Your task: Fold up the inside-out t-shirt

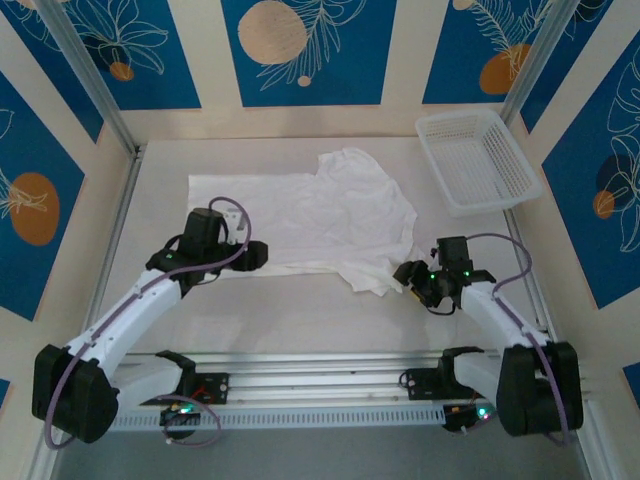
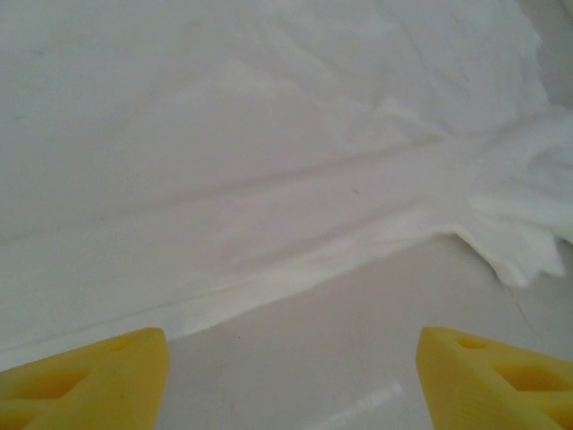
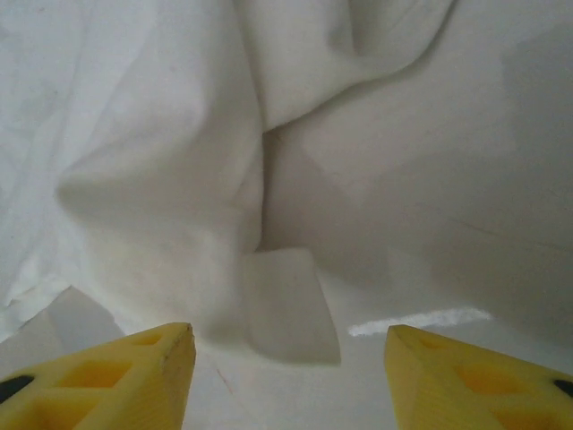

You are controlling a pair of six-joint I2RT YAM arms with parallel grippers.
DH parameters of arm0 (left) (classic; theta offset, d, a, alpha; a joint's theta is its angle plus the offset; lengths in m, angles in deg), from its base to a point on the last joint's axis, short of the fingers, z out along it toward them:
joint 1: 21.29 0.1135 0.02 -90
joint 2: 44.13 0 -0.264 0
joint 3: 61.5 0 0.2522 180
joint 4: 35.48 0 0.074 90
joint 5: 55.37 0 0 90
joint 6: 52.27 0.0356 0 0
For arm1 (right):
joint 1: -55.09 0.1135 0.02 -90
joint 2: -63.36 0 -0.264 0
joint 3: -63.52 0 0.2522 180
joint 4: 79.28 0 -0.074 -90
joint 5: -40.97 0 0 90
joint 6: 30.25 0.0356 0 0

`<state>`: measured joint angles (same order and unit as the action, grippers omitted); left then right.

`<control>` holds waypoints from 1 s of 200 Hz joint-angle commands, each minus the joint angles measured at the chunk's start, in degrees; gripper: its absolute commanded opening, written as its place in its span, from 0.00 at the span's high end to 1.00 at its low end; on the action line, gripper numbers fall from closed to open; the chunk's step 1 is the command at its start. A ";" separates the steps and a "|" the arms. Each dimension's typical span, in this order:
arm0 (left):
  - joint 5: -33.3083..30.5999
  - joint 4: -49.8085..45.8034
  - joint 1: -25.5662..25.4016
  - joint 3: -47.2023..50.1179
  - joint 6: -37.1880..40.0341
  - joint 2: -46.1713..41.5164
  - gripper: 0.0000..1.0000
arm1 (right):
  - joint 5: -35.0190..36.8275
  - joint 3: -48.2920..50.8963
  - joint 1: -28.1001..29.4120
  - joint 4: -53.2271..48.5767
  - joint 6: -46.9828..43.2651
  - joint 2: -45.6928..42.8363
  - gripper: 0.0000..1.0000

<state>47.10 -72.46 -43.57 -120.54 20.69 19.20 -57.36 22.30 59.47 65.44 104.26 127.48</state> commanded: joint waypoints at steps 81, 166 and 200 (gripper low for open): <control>0.94 -0.66 -0.61 2.13 1.55 -0.99 0.21 | -2.60 -10.72 10.27 6.72 18.03 2.03 1.00; 2.55 1.41 -0.67 4.45 -2.18 -1.76 0.20 | -2.16 -61.92 5.81 -4.78 22.65 48.91 0.58; 2.00 1.36 -0.66 7.24 -2.91 -3.69 0.20 | -4.30 -56.61 3.87 -5.15 18.34 45.29 0.46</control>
<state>48.28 -71.50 -43.84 -115.40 19.03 17.32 -59.24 -39.36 64.52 64.61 125.07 178.36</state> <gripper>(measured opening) 0.799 0.529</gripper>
